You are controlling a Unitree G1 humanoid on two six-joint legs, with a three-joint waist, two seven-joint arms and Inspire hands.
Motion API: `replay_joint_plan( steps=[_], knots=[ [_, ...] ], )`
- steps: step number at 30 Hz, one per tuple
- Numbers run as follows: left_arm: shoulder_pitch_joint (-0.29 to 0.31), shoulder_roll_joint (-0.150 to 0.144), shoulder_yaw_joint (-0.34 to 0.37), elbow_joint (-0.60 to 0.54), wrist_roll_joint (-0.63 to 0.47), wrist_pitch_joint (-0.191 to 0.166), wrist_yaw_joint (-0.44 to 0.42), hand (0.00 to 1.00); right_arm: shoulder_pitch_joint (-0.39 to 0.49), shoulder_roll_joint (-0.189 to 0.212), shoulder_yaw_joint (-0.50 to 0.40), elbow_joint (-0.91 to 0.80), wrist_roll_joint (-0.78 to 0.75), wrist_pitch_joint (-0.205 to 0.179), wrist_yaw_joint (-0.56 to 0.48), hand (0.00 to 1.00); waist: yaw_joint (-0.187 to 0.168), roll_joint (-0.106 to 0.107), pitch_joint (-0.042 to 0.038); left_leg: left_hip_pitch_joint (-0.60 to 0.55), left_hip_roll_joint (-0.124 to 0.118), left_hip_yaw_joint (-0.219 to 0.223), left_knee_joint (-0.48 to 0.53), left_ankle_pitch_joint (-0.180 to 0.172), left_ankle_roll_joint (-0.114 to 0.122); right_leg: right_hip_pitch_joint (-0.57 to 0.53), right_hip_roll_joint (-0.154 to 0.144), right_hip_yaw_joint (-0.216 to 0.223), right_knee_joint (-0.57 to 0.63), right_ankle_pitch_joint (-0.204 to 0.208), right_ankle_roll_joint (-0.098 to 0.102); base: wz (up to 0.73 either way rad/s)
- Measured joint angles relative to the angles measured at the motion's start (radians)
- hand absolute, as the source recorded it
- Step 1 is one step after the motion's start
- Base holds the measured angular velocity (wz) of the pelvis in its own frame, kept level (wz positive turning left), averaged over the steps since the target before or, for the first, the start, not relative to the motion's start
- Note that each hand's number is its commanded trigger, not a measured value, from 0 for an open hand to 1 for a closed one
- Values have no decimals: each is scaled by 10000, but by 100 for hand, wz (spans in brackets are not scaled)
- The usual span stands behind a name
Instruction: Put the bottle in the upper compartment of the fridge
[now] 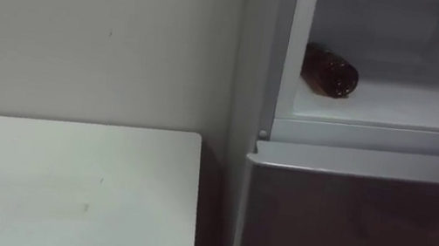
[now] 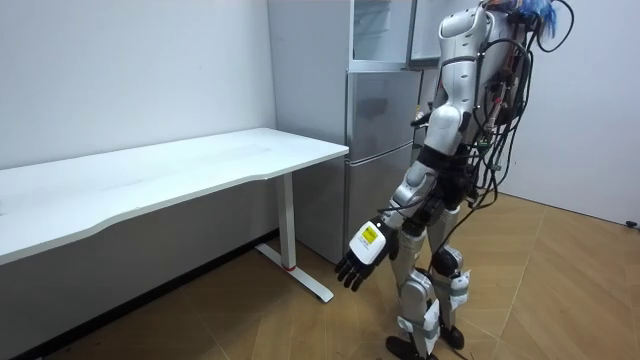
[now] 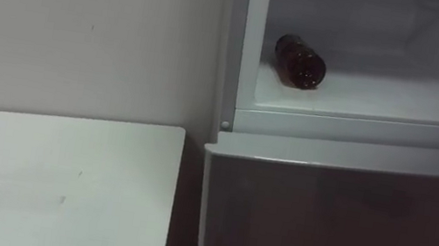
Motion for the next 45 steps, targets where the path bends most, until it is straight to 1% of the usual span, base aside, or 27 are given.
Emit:
replay_joint_plan(
  steps=[2,5,7,9,10,11,12,13,15,16,18,19,21,22,24,26,30,34,36,38,39,40,41,42,43,45],
  knots=[
    [15,-23,0,-25,-93,0,77,0,175,120,18,588,446,-2,20,0,-25,-32,1,8,-14,-7,-44,-1,2,-3,-18,-8,-7,-5,8,0],
    [71,-92,0,-23,-89,3,110,0,278,382,20,1822,980,105,148,0,-208,-78,6,-15,-40,-33,-49,-11,10,-23,-35,-16,-76,-42,36,2],
    [102,-137,9,-12,-89,37,100,0,301,386,0,2745,1241,147,335,0,-264,-70,-2,-27,-65,-87,-53,-13,16,13,-35,-27,-156,-34,51,6],
    [154,-134,40,-2,-84,77,75,0,323,379,-23,4196,1576,368,787,0,-223,-75,7,90,-74,-99,-93,-20,11,166,-31,-22,-149,-33,52,0],
    [170,-134,40,-2,-84,82,54,0,321,380,-16,4455,1691,436,934,0,-227,-72,5,93,-73,-95,-106,-22,9,173,-31,-21,-149,-33,52,0],
    [178,-136,39,-3,-79,90,-17,0,315,380,-10,4942,1869,503,1268,0,-228,-58,9,93,-72,-95,-135,-22,8,158,-27,-8,-149,-34,51,0],
    [197,-135,32,-4,-77,99,-81,0,309,379,-3,5336,1925,662,1590,0,-230,-46,8,92,-71,-95,-150,-22,7,151,-23,3,-147,-36,48,0],
    [201,-135,29,-4,-76,119,-107,0,300,380,6,5540,1988,693,1774,0,-234,-45,7,89,-70,-95,-149,-23,6,151,-22,3,-143,-40,44,0],
    [179,-177,39,-5,39,254,-178,0,95,349,91,6559,2566,869,2621,0,-213,-32,27,91,-70,-91,-146,-25,2,151,-24,-11,-179,-45,41,0],
    [177,-199,49,-7,96,292,-200,0,20,356,93,6822,2714,948,2865,0,-208,-34,32,86,-72,-86,-147,-25,2,129,-32,-8,-182,-63,43,0],
    [197,-233,134,-38,410,421,-482,0,-163,389,135,7638,2986,1304,3836,0,-202,-75,32,73,-78,-98,-133,-27,2,124,-44,-22,-174,-94,43,0],
    [195,-236,197,-84,492,458,-570,0,-192,399,148,7776,3034,1397,4052,0,-210,-87,32,71,-80,-103,-131,-27,2,124,-44,-20,-171,-99,43,0],
    [307,-235,422,-250,708,592,-833,0,-293,414,176,8146,3031,1746,4923,0,-204,-134,41,64,-82,-110,-133,-28,1,127,-39,-20,-162,-108,39,0],
    [306,-234,446,-298,721,659,-879,0,-308,413,191,8190,3044,1812,5140,0,-188,-139,42,65,-81,-111,-134,-28,0,125,-39,-20,-163,-109,39,0],
    [303,-234,472,-391,762,784,-1095,0,-468,410,241,8434,3121,2009,5905,0,-141,-158,47,71,-82,-112,-133,-28,0,118,-41,-30,-168,-110,39,0],
    [288,-231,473,-499,766,870,-1262,0,-622,405,383,8661,3169,2144,6358,0,-128,-182,47,87,-82,-116,-132,-28,0,110,-39,-36,-170,-110,38,0],
    [281,-228,473,-764,768,944,-1475,0,-962,397,518,9107,3407,2417,7199,0,18,-241,48,94,-82,-120,-129,-28,-1,128,-36,-50,-170,-110,37,0],
    [282,-230,472,-806,768,1163,-1614,0,-1184,374,580,9498,3643,2612,7602,0,44,-313,58,86,-84,-158,-121,-31,-5,170,-41,-143,-176,-112,34,4],
    [299,-231,472,-790,767,1339,-1669,0,-1206,376,579,9742,3951,2683,7735,0,41,-355,60,88,-83,-189,-101,-35,-13,217,-42,-178,-177,-114,30,4],
    [317,-232,474,-792,768,1454,-1668,0,-1258,376,546,9940,4286,2850,7756,0,37,-372,59,101,-81,-194,-86,-42,-24,242,-40,-192,-201,-121,23,0],
    [294,-237,474,-793,767,1565,-1667,0,-1270,383,475,9984,4594,3002,7752,0,29,-375,60,101,-81,-214,-76,-47,-25,257,-40,-188,-214,-126,20,3],
    [275,-238,474,-793,768,1602,-1667,0,-1258,383,465,9990,4783,3054,7752,0,18,-375,60,95,-83,-243,-68,-52,-24,263,-41,-185,-217,-131,18,8],
    [268,-240,484,-793,768,1671,-1665,0,-1257,397,426,10019,5321,3122,7766,0,11,-371,60,91,-86,-287,-51,-62,-26,272,-37,-194,-222,-141,18,6],
    [195,-247,514,-793,764,1720,-1665,0,-1262,395,347,10091,5844,3267,7812,0,12,-363,57,103,-84,-295,-46,-67,-30,272,-33,-188,-222,-145,16,4],
    [190,-247,528,-793,765,1748,-1665,0,-1273,399,297,10092,6027,3338,7843,0,11,-359,59,102,-80,-296,-43,-68,-33,272,-26,-182,-220,-146,13,0],
    [204,-258,668,-811,746,1851,-1667,0,-1252,408,-250,10236,7166,3576,7978,0,-113,-349,62,107,-73,-295,-26,-72,-40,272,-19,-182,-205,-152,3,0]
  ],
)
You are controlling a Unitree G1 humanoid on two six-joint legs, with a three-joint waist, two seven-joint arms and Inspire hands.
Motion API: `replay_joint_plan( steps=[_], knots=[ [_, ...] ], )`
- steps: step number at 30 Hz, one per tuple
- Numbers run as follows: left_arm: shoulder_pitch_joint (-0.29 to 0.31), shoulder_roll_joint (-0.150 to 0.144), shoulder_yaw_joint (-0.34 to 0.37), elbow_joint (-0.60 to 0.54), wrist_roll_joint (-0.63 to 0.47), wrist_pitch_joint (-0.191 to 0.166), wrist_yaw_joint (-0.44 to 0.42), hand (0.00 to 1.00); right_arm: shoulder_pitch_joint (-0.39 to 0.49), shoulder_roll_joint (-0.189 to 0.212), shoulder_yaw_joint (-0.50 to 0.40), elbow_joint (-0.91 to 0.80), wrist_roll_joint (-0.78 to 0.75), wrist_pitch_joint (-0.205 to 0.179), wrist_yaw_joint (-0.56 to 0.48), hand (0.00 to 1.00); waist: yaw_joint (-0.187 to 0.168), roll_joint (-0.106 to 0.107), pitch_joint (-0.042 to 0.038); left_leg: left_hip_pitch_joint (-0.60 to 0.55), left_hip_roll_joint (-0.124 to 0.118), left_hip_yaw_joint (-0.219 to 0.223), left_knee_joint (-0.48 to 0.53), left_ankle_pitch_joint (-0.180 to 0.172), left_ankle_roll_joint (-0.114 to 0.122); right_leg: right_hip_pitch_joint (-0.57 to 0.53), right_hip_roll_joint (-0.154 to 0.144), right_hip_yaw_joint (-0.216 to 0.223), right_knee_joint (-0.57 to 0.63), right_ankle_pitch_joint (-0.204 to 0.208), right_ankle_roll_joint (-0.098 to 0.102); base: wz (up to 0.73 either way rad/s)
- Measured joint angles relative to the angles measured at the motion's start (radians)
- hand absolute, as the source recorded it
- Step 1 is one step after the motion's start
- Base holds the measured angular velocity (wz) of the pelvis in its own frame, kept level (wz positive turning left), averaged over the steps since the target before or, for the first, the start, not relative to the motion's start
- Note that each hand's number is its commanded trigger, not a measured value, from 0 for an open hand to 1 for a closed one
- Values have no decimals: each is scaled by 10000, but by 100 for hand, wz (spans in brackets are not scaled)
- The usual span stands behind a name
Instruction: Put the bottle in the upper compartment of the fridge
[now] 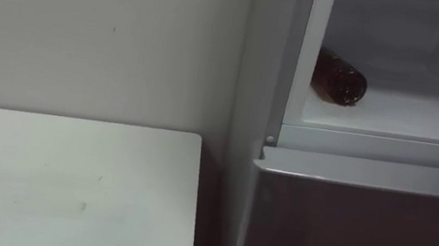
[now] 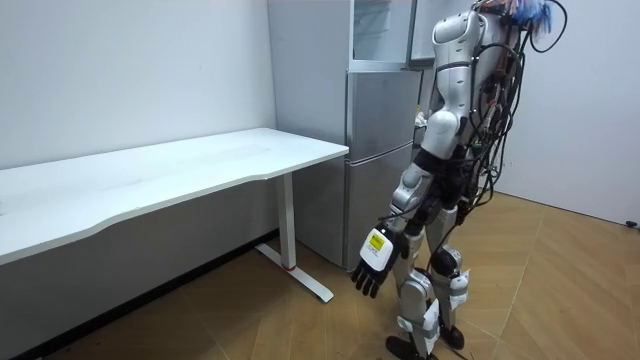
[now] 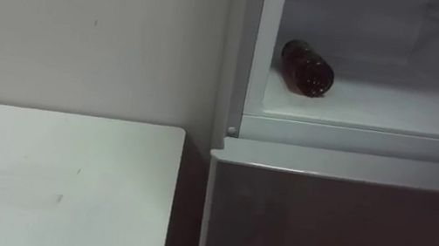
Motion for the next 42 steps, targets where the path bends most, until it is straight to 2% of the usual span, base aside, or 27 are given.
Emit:
replay_joint_plan(
  steps=[4,6,8,10,12,14,18,24,28,33,37,42],
  knots=[
    [79,9,139,-220,-66,176,21,0,-10,-53,-651,-54,2096,166,-56,0,-226,-32,-14,25,1,18,-16,0,-2,-27,-2,13,40,-25,-9,-1],
    [74,9,155,-319,-63,179,19,0,-5,-67,-1300,-206,4001,265,-291,0,-403,-70,-18,65,-2,54,-26,-1,-2,-19,-8,28,49,-26,-8,-4],
    [89,6,241,-475,-56,177,14,0,75,-61,-2075,-773,5041,326,-565,0,-473,-74,-15,67,2,111,-38,-2,-2,-48,-6,92,54,-24,-7,-9],
    [100,10,478,-601,-60,166,20,0,59,-78,-2747,-1327,5871,180,-781,0,-576,-74,-17,58,2,140,-42,-10,-1,-79,4,162,61,-22,-2,-8],
    [79,27,689,-664,-71,111,90,0,-81,-130,-3175,-1765,6599,-152,-990,0,-651,-90,-29,75,4,176,-67,-11,0,-100,13,202,69,-18,-1,-5],
    [102,23,722,-785,-73,112,90,0,-25,-128,-3272,-2578,6929,-304,-1387,0,-631,-125,-61,154,15,280,-152,-9,-2,-102,17,237,96,-18,-1,-14],
    [194,24,725,-1279,-80,168,101,0,-217,-173,-3698,-4306,7689,-557,-2272,0,-693,-158,-72,169,24,366,-211,-6,-1,-174,25,318,244,-15,1,-7],
    [78,21,723,-1268,-69,151,298,0,-832,-209,-4303,-7117,7980,-993,-3857,0,-796,-221,-54,111,37,351,-242,-30,13,-199,0,152,373,-12,6,0],
    [154,23,720,-1361,-52,162,313,0,-886,-289,-4390,-8900,7872,-1260,-4824,0,-828,-221,-52,69,37,347,-220,-39,19,-223,1,162,408,-12,7,0],
    [341,32,728,-1407,-20,147,566,0,-1022,-295,-4760,-10967,7540,-1814,-6378,0,-979,-214,-50,10,35,299,-204,-33,20,-265,2,134,412,-12,7,1],
    [368,30,726,-1380,-28,-22,727,0,-1043,-298,-5083,-11848,6601,-2176,-7257,0,-999,-224,-52,-194,25,212,-105,-32,20,-405,-7,47,416,-9,6,6],
    [393,30,728,-1318,126,-271,704,0,-1041,-304,-5273,-13376,5017,-2763,-8401,0,-965,-90,-61,-426,22,145,-29,-31,22,-612,-2,45,439,-2,7,1]
  ],
)
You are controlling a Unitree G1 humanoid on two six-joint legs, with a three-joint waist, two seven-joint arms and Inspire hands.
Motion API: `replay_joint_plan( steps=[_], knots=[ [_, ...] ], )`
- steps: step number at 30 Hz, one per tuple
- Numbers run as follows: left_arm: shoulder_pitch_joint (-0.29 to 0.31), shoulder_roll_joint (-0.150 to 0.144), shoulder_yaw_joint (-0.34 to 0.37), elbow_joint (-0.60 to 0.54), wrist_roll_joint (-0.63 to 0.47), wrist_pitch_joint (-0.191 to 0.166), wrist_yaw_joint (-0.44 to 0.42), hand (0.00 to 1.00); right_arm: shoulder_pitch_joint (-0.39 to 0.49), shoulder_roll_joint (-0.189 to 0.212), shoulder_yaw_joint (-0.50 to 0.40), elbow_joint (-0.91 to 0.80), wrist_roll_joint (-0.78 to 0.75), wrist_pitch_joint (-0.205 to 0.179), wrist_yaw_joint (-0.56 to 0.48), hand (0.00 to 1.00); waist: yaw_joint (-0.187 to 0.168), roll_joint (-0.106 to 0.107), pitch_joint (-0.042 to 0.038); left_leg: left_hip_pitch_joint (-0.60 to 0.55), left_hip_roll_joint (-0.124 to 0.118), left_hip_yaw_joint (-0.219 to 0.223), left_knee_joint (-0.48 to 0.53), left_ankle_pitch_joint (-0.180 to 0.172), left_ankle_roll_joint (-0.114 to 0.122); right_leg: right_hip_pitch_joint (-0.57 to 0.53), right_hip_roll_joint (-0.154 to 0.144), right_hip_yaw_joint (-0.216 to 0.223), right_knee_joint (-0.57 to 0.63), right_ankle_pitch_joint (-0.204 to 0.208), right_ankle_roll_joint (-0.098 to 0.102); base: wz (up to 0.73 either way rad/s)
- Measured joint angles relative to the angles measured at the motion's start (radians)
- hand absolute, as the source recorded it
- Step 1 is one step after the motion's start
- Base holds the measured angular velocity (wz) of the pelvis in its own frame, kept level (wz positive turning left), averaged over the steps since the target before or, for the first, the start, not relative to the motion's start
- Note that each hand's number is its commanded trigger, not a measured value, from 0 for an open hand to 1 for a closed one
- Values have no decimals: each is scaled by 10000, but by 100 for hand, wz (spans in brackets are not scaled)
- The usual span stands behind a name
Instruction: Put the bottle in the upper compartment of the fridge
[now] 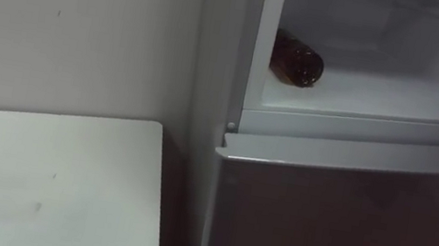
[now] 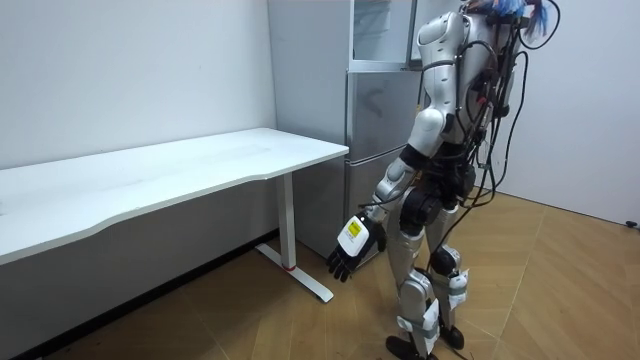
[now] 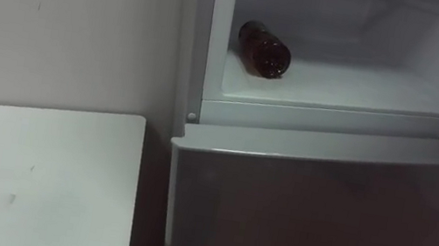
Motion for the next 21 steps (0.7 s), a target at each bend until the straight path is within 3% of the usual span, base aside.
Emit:
replay_joint_plan(
  steps=[6,13,15,21],
  knots=[
    [31,-19,-4,169,-6,-327,1,0,16,-5,4,-885,-1114,-427,-801,0,11,127,14,-36,4,-36,-12,4,0,-143,6,47,130,-2,1,0],
    [65,-80,-6,198,-4,-464,15,0,-12,-58,-23,-1439,-3551,-429,-1434,0,-13,160,-3,21,7,-35,4,4,0,-41,12,57,126,-1,1,0],
    [12,-79,-5,481,-9,-697,92,0,-22,-210,-28,-1792,-4131,-453,-1658,0,11,213,-1,51,-1,-36,-11,5,1,-24,7,74,131,-2,2,0],
    [-65,-82,-184,1042,-14,-792,506,0,-91,-570,16,-2133,-5450,-579,-1909,0,4,222,6,51,-6,-37,-8,60,-5,-49,7,113,160,-1,0,-1]
  ],
)
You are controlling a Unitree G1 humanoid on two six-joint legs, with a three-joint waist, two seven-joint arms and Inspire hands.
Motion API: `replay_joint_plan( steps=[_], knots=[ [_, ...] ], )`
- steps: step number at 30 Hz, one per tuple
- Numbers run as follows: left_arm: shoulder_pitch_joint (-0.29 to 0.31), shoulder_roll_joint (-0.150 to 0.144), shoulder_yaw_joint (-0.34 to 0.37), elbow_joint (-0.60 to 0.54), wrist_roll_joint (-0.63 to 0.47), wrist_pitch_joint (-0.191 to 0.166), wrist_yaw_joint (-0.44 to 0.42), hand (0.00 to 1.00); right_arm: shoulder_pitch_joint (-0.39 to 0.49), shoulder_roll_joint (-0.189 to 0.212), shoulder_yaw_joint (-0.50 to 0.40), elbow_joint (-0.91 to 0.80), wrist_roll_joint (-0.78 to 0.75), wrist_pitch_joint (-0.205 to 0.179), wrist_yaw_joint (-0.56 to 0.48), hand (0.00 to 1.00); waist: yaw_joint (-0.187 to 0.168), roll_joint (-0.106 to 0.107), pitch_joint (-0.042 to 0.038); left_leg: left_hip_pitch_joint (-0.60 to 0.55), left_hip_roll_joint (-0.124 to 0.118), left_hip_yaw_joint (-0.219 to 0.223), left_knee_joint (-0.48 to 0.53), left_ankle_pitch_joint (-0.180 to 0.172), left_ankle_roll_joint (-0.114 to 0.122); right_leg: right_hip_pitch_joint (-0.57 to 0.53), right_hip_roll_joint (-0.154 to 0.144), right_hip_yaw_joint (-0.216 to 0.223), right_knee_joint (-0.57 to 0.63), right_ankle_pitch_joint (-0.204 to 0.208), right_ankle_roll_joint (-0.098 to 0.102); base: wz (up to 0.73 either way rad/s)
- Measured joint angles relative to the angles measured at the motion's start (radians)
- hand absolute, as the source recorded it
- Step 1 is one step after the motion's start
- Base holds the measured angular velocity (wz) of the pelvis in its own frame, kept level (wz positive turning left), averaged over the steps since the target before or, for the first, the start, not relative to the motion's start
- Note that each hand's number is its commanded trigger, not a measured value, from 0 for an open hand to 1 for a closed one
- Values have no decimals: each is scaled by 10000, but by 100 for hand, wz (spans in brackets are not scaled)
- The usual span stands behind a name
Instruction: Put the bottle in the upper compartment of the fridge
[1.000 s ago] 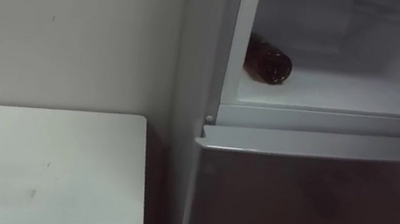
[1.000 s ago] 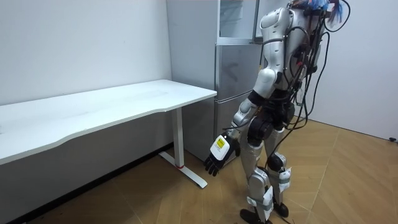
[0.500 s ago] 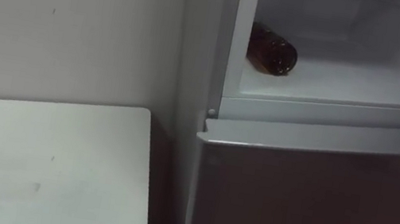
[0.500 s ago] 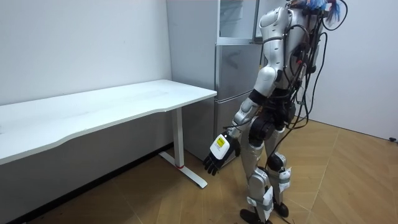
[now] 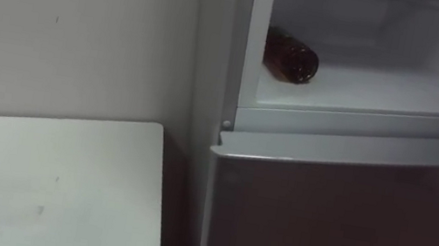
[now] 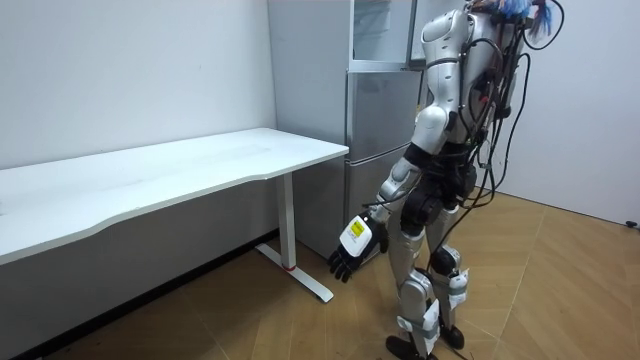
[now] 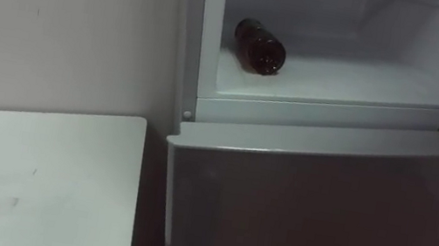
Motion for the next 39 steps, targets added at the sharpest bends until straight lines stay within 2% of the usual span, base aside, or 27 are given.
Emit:
replay_joint_plan(
  steps=[5,12,16,19,23,28,32,39],
  knots=[
    [-71,-12,-74,344,8,-127,164,0,3,-4,37,-321,-1030,1,-103,0,30,-24,8,16,1,2,1,21,-3,-3,-1,7,42,-1,-1,0],
    [-215,-5,-135,564,3,-112,191,0,5,-12,212,-696,-1758,53,-210,0,48,-125,58,23,-37,16,9,47,16,-50,-21,36,-59,-38,3,0],
    [-239,-2,-136,568,0,-143,162,0,14,-12,318,-698,-2218,110,-345,0,79,-154,60,72,-31,92,0,48,12,-58,-7,106,-47,-67,3,-4],
    [-205,2,-153,573,0,-234,155,0,55,-12,508,-701,-2844,113,-416,0,62,-173,58,100,-17,184,-38,47,9,-58,7,165,-35,-69,-1,-8],
    [-207,7,-158,663,0,-569,147,0,177,-11,651,-700,-2961,111,-423,0,61,-273,61,143,-24,232,-121,47,8,-65,3,204,-43,-82,3,-4],
    [-206,41,-134,731,-1,-624,99,0,398,-11,728,-700,-2962,112,-422,0,107,-403,57,193,-30,274,-184,47,8,-69,7,273,-42,-94,11,-3],
    [-223,39,-135,887,-24,-798,89,0,533,-12,996,-700,-2974,110,-417,0,356,-478,65,283,-12,393,-227,46,6,-66,37,426,-34,-92,9,-11],
    [-228,59,-145,1261,-62,-810,161,0,546,-12,1534,-700,-3685,110,-258,0,580,-485,64,318,-11,408,-232,43,4,-73,40,479,-37,-92,8,-2]
  ],
)
